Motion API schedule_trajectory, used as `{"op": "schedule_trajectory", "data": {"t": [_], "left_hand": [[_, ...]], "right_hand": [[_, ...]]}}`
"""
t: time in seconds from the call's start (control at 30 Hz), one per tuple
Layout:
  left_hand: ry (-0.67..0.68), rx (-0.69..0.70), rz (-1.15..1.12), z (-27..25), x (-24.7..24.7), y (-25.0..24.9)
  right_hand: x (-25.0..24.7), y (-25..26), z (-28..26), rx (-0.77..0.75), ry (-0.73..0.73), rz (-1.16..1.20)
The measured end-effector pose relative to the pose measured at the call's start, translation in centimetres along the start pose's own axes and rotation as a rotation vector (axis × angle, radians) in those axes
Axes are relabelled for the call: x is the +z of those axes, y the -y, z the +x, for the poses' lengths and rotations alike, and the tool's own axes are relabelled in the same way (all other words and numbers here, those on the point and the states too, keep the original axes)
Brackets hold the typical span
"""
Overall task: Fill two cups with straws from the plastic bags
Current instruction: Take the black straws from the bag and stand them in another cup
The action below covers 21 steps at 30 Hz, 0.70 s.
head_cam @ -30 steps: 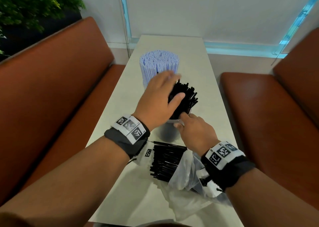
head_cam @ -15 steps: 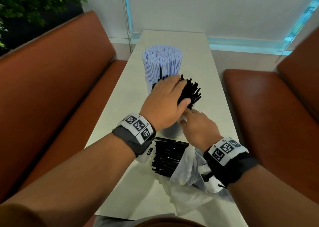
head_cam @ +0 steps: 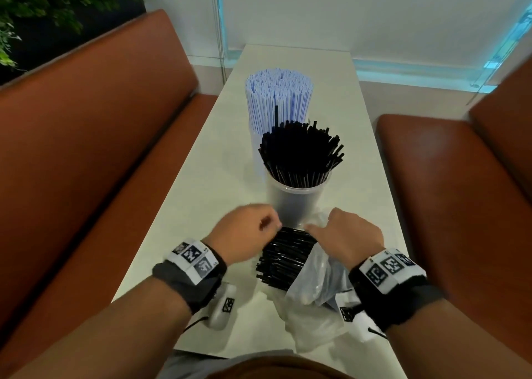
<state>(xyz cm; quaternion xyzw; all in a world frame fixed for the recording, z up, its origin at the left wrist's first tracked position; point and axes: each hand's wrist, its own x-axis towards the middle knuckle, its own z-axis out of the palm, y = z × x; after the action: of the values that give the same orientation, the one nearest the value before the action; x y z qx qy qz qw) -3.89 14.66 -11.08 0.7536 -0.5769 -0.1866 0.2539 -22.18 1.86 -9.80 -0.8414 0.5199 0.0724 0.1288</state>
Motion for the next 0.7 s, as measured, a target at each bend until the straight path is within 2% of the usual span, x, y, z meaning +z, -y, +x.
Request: {"op": "schedule_trajectory", "data": {"t": [0.03, 0.1, 0.23, 0.37, 0.5, 0.7], "left_hand": [[0.109, 0.023, 0.054, -0.2, 1.1, -0.1], [0.223, 0.082, 0.121, -0.1, 3.3, -0.4], [0.255, 0.239, 0.142, 1.8, 6.4, -2.4], [0.286, 0.376, 0.432, 3.7, 8.0, -3.4], [0.332, 0.38, 0.552, 4.1, 8.3, -3.9], [0.324, 0.342, 0.516, 4.2, 8.4, -3.7]], "right_hand": [[0.2, 0.1, 0.2, -0.012, 0.015, 0.004], [0.2, 0.3, 0.4, 0.0, 0.021, 0.024], [0.1, -0.1, 0.6, -0.012, 0.019, 0.05], [0.1, -1.1, 0.3, -0.089, -0.003, 0.018], [-0.2, -1.4, -0.4, -0.177, -0.026, -0.008], [-0.1, -1.2, 0.3, -0.092, -0.008, 0.108]]}}
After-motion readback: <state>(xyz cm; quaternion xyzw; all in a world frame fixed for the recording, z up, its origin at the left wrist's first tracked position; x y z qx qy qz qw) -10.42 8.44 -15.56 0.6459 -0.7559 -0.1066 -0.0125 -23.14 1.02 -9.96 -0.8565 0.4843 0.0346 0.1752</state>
